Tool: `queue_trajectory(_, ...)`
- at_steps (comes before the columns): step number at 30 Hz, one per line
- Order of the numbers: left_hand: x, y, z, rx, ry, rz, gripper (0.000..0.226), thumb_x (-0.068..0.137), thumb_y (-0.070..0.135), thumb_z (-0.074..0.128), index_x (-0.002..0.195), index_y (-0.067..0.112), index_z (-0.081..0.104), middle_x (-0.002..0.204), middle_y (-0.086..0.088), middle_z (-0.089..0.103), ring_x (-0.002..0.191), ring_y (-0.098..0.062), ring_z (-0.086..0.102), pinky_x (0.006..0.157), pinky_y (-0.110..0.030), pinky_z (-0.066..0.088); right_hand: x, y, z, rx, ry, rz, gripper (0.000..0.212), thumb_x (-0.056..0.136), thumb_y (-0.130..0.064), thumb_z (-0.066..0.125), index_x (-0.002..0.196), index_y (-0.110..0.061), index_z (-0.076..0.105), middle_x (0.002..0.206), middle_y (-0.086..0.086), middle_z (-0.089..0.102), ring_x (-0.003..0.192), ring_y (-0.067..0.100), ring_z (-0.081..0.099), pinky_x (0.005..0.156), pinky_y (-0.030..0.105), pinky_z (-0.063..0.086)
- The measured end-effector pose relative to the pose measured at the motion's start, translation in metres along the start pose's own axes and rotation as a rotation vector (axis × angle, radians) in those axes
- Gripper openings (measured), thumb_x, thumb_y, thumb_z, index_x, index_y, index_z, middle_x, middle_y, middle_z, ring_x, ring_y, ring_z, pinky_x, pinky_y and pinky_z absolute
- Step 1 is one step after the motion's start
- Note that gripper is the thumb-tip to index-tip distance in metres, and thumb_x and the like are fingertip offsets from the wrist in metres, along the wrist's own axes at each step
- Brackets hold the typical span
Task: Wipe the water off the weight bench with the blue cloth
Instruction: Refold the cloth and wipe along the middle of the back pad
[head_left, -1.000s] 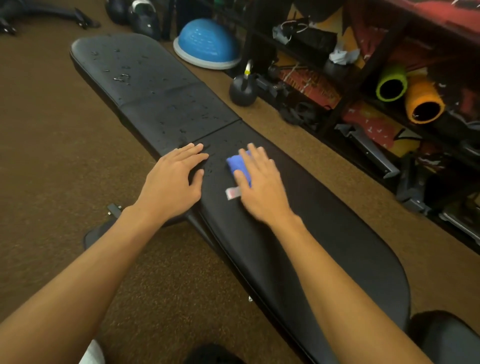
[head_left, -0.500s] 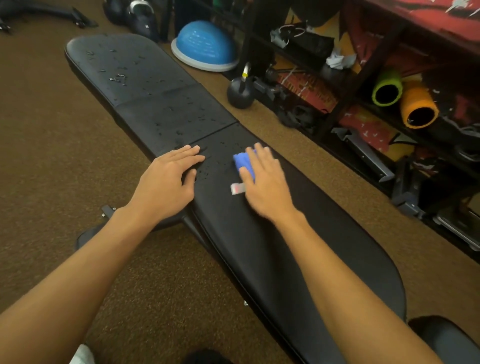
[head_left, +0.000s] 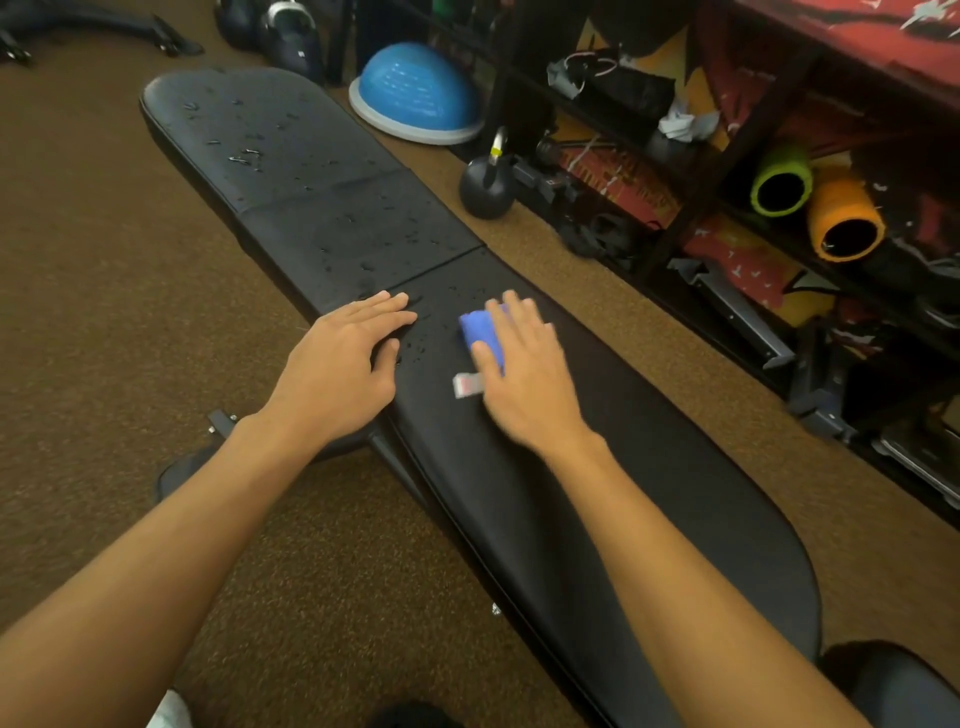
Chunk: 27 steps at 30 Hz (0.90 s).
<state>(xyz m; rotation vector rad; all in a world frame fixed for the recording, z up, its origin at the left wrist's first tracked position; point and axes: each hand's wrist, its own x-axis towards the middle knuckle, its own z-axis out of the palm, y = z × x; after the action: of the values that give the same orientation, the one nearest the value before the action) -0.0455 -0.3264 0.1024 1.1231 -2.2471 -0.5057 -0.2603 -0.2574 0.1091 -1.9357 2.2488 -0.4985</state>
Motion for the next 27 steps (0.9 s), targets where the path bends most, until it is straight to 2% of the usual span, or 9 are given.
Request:
queue_trajectory(2,0.001,-0.002,0.001,-0.001,0.004,0.004,0.044,0.101,0.009,0.060,0.144,0.016,0.065,0.156,0.000,0.056,0.151,-0.013,0.042,0.125,-0.026,0.021,-0.022,-0.011,0.004,-0.006,-0.045,-0.218,0.061,0.114,-0.045,0.035,0.169,-0.022,0.022,0.178,-0.004,0.010,0.165,0.013,0.000,0.132,0.034,-0.003)
queue_trajectory(4,0.002,-0.004,0.002,-0.009,0.000,0.004,0.044,0.100,0.006,0.059,0.143,0.015,0.065,0.155,0.000,0.057,0.151,-0.014,0.043,0.125,-0.028,0.023,-0.020,0.001,-0.001,-0.013,-0.090,-0.291,0.060,0.114,-0.046,0.036,0.169,-0.025,0.024,0.178,-0.008,0.012,0.164,0.008,0.001,0.132,0.030,-0.002)
queue_trajectory(9,-0.001,-0.004,0.000,-0.013,-0.009,0.015,0.045,0.103,0.008,0.057,0.146,0.018,0.062,0.158,0.003,0.053,0.152,-0.011,0.039,0.127,-0.030,0.023,0.031,0.048,-0.015,0.044,-0.004,0.147,0.061,0.115,-0.045,0.034,0.169,-0.020,0.024,0.178,0.000,0.014,0.165,0.018,0.006,0.133,0.041,0.005)
queue_trajectory(11,-0.001,-0.004,0.000,-0.007,-0.009,0.023,0.045,0.104,0.009,0.057,0.147,0.018,0.061,0.158,0.004,0.053,0.153,-0.011,0.039,0.129,-0.035,0.025,0.034,0.040,-0.010,0.025,0.003,0.199,0.061,0.115,-0.043,0.032,0.169,-0.018,0.021,0.178,0.003,0.011,0.165,0.021,0.003,0.133,0.042,0.003)
queue_trajectory(16,0.001,-0.007,0.002,0.007,-0.002,0.028,0.045,0.101,0.008,0.058,0.145,0.016,0.064,0.156,0.000,0.056,0.151,-0.014,0.043,0.128,-0.039,0.030,-0.024,-0.003,0.008,0.008,-0.055,-0.191,0.061,0.114,-0.044,0.034,0.169,-0.022,0.023,0.178,-0.003,0.011,0.165,0.014,0.000,0.133,0.035,-0.001)
queue_trajectory(18,0.001,-0.007,0.003,0.006,0.010,0.032,0.044,0.100,0.006,0.059,0.143,0.014,0.065,0.154,-0.001,0.058,0.150,-0.016,0.046,0.127,-0.038,0.031,-0.022,0.006,0.003,0.019,-0.075,-0.263,0.059,0.113,-0.046,0.037,0.168,-0.026,0.028,0.177,-0.007,0.016,0.164,0.009,0.005,0.132,0.031,0.003)
queue_trajectory(23,-0.001,-0.005,0.002,0.006,0.007,0.036,0.044,0.103,0.013,0.056,0.146,0.018,0.062,0.156,0.003,0.054,0.152,-0.011,0.041,0.129,-0.038,0.028,0.037,0.049,-0.015,0.047,-0.033,0.054,0.059,0.113,-0.048,0.038,0.168,-0.026,0.030,0.176,-0.005,0.021,0.163,0.014,0.015,0.133,0.039,0.013)
queue_trajectory(25,-0.001,-0.005,0.001,0.011,0.004,0.036,0.044,0.103,0.015,0.056,0.146,0.019,0.062,0.156,0.004,0.055,0.151,-0.011,0.041,0.128,-0.038,0.029,0.054,0.067,-0.024,0.086,-0.040,0.173,0.058,0.112,-0.050,0.039,0.165,-0.025,0.036,0.171,-0.001,0.035,0.158,0.020,0.030,0.128,0.039,0.024)
queue_trajectory(27,0.000,-0.005,0.001,0.011,0.008,0.032,0.044,0.102,0.017,0.056,0.145,0.020,0.063,0.155,0.004,0.056,0.151,-0.011,0.042,0.128,-0.041,0.030,0.056,0.087,-0.035,0.175,-0.080,0.292,0.051,0.111,-0.051,0.042,0.155,-0.027,0.050,0.149,0.002,0.057,0.143,0.026,0.048,0.111,0.037,0.038)
